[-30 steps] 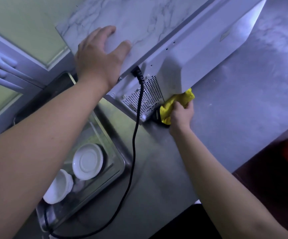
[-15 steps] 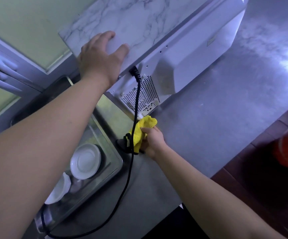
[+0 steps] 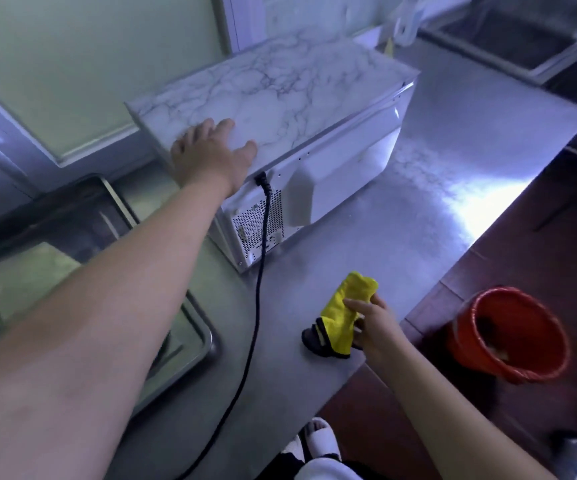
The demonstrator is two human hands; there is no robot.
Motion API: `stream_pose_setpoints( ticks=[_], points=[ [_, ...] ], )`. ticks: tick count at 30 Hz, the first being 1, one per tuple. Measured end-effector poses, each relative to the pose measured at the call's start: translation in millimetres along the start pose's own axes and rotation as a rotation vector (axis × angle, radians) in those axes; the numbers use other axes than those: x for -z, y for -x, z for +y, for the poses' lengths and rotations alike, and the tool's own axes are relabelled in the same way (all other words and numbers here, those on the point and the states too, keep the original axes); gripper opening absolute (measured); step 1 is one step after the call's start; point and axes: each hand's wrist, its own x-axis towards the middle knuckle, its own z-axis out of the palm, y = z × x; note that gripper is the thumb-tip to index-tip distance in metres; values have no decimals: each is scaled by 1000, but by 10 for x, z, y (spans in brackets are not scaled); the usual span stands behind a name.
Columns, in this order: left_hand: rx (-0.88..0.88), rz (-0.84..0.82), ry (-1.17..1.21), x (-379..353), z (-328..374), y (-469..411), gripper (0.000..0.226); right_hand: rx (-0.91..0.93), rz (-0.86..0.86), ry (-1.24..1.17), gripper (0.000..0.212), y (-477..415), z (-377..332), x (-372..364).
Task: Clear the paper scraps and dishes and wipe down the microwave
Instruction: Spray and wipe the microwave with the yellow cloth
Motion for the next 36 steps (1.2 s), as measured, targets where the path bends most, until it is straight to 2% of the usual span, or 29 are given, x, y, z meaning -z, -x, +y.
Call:
stream_pose_setpoints(
  ticks=[7,13,18,21,26,31,34,36],
  points=[
    [-21,-39,-18,28,-5,59,67,138,140,53,32,264,-365,397],
    [-18,-73,-44,83,17,86,66,211,60,100,23,162,-785,530],
    [165,-203,-30,40,271,8,71,233,120,105,16,-362,-1235,693],
    [306,-184,-74,-76,627,-54,75,226,133,158,22,-846,-1697,817],
    [342,-142,-133,-372,1386,-246,68,132,-14,457,31,-1674,-2603,1148],
    [398,21,-229,-557,1783,-380,64,320,52,888,57,-2288,-3269,1545],
    [428,68,-225,-590,1773,-373,64,468,60,1190,48,-2606,-3514,1727],
    [435,80,-228,-600,1770,-384,65,435,21,1285,53,-2773,-3605,1765]
  ],
)
